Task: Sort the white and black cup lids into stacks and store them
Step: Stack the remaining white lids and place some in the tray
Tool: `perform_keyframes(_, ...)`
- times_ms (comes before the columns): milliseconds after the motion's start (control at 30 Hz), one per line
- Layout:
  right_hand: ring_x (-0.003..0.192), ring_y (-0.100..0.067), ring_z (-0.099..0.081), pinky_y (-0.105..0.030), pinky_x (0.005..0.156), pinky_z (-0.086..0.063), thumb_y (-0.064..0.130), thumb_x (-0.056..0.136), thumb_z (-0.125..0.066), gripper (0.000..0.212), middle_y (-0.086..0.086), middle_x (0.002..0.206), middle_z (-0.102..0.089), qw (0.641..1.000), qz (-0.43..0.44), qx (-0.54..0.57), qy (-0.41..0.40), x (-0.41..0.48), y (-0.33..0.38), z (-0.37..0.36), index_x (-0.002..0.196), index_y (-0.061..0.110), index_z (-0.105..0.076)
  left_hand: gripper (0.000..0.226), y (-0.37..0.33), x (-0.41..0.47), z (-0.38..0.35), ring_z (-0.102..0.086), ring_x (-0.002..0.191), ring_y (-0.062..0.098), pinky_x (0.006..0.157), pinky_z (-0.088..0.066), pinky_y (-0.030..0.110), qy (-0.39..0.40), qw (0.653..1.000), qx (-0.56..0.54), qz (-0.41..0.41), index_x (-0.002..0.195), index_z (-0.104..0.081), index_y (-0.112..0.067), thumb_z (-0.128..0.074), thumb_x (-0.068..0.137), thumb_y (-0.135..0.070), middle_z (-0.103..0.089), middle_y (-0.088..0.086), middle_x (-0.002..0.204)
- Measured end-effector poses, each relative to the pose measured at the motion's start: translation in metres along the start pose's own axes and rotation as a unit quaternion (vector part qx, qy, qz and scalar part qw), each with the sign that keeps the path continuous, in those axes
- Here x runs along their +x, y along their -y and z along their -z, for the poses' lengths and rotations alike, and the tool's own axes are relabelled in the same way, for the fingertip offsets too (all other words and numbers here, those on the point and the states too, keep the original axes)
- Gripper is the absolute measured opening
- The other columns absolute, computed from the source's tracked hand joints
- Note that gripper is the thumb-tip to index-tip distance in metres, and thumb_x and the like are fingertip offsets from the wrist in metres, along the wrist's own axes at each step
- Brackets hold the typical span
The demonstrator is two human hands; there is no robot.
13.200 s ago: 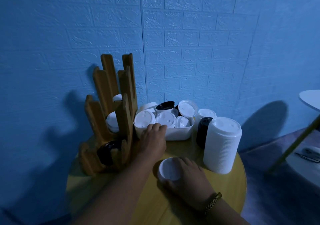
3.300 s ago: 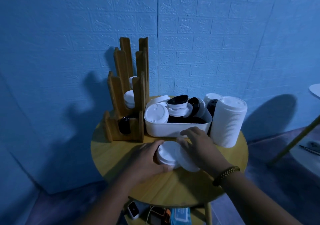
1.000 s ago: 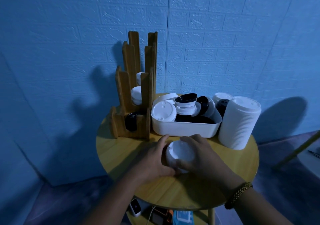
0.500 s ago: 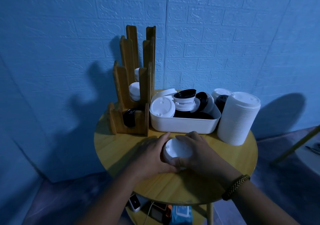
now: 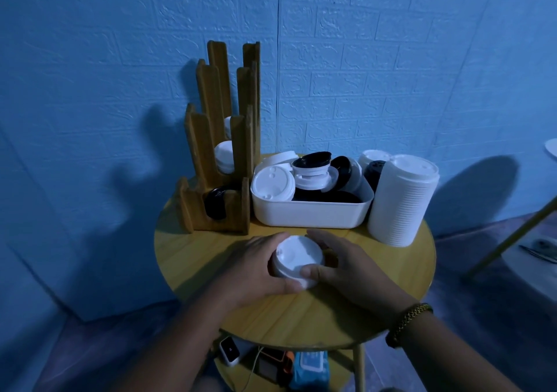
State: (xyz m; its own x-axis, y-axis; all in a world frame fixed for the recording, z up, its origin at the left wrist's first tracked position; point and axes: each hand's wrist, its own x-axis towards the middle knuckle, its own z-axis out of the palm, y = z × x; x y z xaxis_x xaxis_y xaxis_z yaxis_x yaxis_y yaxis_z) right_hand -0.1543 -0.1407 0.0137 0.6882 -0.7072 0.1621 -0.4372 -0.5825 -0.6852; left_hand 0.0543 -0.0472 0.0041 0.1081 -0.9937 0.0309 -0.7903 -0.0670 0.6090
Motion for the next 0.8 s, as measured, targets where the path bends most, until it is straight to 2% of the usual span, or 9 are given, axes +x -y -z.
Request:
perform_keyframes(133, 0.113, -0.003, -0.052, -0.026, 0.097, -0.048, 0.067, 0.079, -0.066, 0.076, 0.013, 0.129, -0.054, 1.0, 0.006, -0.028, 0.012, -0.001, 0.001, -0.001, 0.144, 0.037, -0.041, 0.101, 0.0, -0.002, 0.001, -0.034, 0.131, 0.007, 0.103, -0.044, 0.038, 0.008, 1.0, -0.005, 0.009, 0.152, -0.022, -0.053, -0.076, 0.069, -0.07, -0.033, -0.019, 0.151)
perform_keyframes(233, 0.119, -0.006, -0.047, -0.028, 0.101, -0.044, 0.074, 0.081, -0.054, 0.079, 0.009, 0.138, -0.052, 0.996, 0.031, -0.074, 0.028, 0.003, 0.007, -0.002, 0.146, 0.032, -0.039, 0.099, 0.002, -0.003, -0.003, -0.032, 0.136, 0.006, 0.106, -0.044, 0.039, -0.007, 0.999, -0.032, 0.012, 0.152, -0.022, -0.052, -0.074, 0.07, -0.069, -0.025, -0.024, 0.153)
perform_keyframes(300, 0.127, -0.009, -0.043, -0.028, 0.105, -0.039, 0.068, 0.084, -0.052, 0.075, 0.006, 0.144, -0.047, 0.995, 0.042, -0.084, 0.017, 0.01, 0.015, 0.002, 0.146, 0.026, -0.042, 0.099, 0.004, -0.002, -0.003, -0.034, 0.139, 0.01, 0.106, -0.047, 0.043, -0.02, 0.998, -0.055, 0.021, 0.153, -0.024, -0.049, -0.075, 0.07, -0.065, -0.019, -0.028, 0.152)
perform_keyframes(367, 0.127, -0.011, -0.045, -0.029, 0.105, -0.041, 0.057, 0.089, -0.057, 0.063, 0.005, 0.142, -0.05, 0.994, 0.045, -0.092, -0.038, 0.02, 0.023, 0.006, 0.142, 0.024, -0.048, 0.1, 0.004, -0.002, -0.003, -0.036, 0.138, 0.013, 0.106, -0.048, 0.042, -0.04, 0.997, -0.058, 0.032, 0.156, -0.021, -0.045, -0.079, 0.075, -0.057, -0.02, -0.024, 0.154)
perform_keyframes(467, 0.112, -0.011, -0.052, -0.03, 0.093, -0.047, 0.047, 0.093, -0.062, 0.044, 0.005, 0.125, -0.061, 0.985, 0.043, -0.103, -0.129, 0.043, 0.031, 0.01, 0.13, 0.023, -0.058, 0.103, 0.004, 0.0, -0.004, -0.035, 0.141, 0.014, 0.108, -0.043, 0.037, -0.079, 0.993, -0.062, 0.056, 0.16, -0.015, -0.038, -0.081, 0.081, -0.045, -0.023, -0.013, 0.16)
perform_keyframes(567, 0.094, -0.018, -0.059, -0.043, 0.08, -0.053, 0.047, 0.092, -0.061, 0.035, 0.001, 0.1, -0.066, 0.974, 0.032, -0.125, -0.188, 0.076, 0.035, 0.012, 0.109, 0.017, -0.065, 0.093, 0.003, 0.004, -0.008, -0.04, 0.135, 0.012, 0.107, -0.047, 0.042, -0.093, 0.993, -0.051, 0.058, 0.155, -0.028, -0.035, -0.08, 0.08, -0.05, -0.032, -0.011, 0.157)
perform_keyframes(633, 0.088, -0.021, -0.059, -0.044, 0.075, -0.052, 0.051, 0.092, -0.058, 0.037, -0.001, 0.091, -0.066, 0.971, -0.006, -0.135, -0.197, 0.097, 0.039, 0.014, 0.099, 0.015, -0.063, 0.089, 0.005, 0.006, -0.008, -0.04, 0.135, 0.011, 0.107, -0.047, 0.043, -0.089, 0.993, -0.045, 0.061, 0.152, -0.032, -0.035, -0.08, 0.079, -0.051, -0.034, -0.012, 0.154)
perform_keyframes(733, 0.075, -0.023, -0.059, -0.037, 0.066, -0.046, 0.061, 0.09, -0.051, 0.044, 0.001, 0.073, -0.063, 0.972, -0.05, -0.144, -0.179, 0.12, 0.043, 0.011, 0.08, 0.019, -0.054, 0.09, 0.006, 0.005, -0.009, -0.034, 0.14, 0.011, 0.11, -0.04, 0.037, -0.08, 0.996, -0.025, 0.043, 0.152, -0.029, -0.04, -0.081, 0.079, -0.048, -0.033, -0.015, 0.153)
perform_keyframes(800, 0.067, -0.023, -0.059, -0.033, 0.066, -0.04, 0.058, 0.089, -0.052, 0.045, 0.002, 0.06, -0.061, 0.975, -0.063, -0.14, -0.163, 0.13, 0.045, 0.009, 0.068, 0.018, -0.052, 0.091, 0.005, 0.004, -0.011, -0.036, 0.138, 0.01, 0.11, -0.04, 0.037, -0.075, 0.996, -0.028, 0.042, 0.153, -0.029, -0.044, -0.08, 0.078, -0.054, -0.037, -0.015, 0.149)
